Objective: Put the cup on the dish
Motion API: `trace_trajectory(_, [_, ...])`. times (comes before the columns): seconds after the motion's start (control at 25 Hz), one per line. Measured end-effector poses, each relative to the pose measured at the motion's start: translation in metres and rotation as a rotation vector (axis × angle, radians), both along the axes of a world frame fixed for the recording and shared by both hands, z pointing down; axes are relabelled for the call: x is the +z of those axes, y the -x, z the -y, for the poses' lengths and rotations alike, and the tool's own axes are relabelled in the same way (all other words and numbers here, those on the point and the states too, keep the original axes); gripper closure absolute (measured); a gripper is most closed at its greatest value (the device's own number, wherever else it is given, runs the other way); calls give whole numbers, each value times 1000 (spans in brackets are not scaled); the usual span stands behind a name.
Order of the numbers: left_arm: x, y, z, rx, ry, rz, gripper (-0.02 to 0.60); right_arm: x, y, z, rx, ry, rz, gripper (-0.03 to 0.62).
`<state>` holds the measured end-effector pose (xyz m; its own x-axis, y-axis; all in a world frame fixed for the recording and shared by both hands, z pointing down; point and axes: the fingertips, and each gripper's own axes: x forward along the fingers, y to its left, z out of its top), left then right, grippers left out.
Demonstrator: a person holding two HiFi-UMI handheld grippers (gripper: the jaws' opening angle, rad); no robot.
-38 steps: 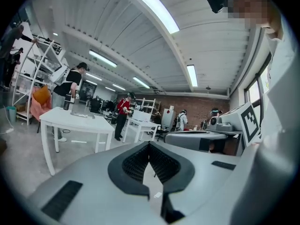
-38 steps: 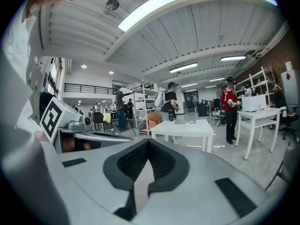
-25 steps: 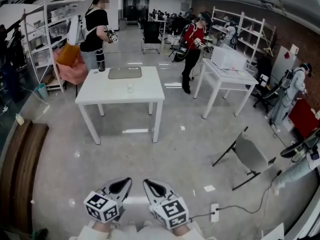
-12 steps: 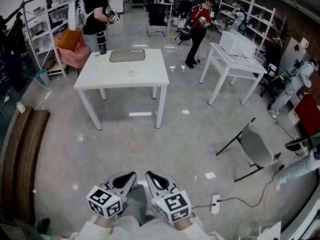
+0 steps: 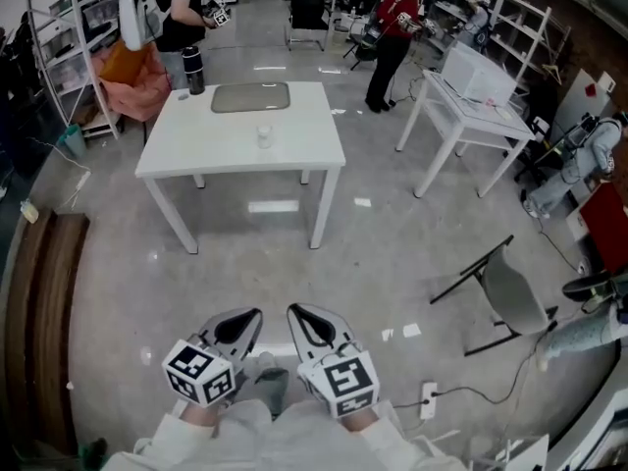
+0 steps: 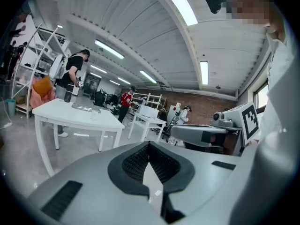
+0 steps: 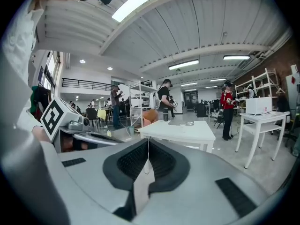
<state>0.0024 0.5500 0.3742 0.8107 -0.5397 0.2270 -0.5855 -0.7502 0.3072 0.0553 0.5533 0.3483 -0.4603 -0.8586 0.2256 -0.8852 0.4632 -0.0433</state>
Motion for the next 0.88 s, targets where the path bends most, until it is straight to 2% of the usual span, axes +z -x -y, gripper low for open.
trace_trajectory(0.32, [1, 11, 108, 79, -8, 8, 586, -1, 18, 103, 58, 9, 0, 580])
trace_trajectory(0.68, [18, 13, 185, 94, 26, 9, 586, 23, 11, 181, 89, 58, 2, 580])
trace_trajectory(0.88, [23, 7, 242, 89, 36, 20, 586, 30, 2, 244, 80, 69, 13, 580])
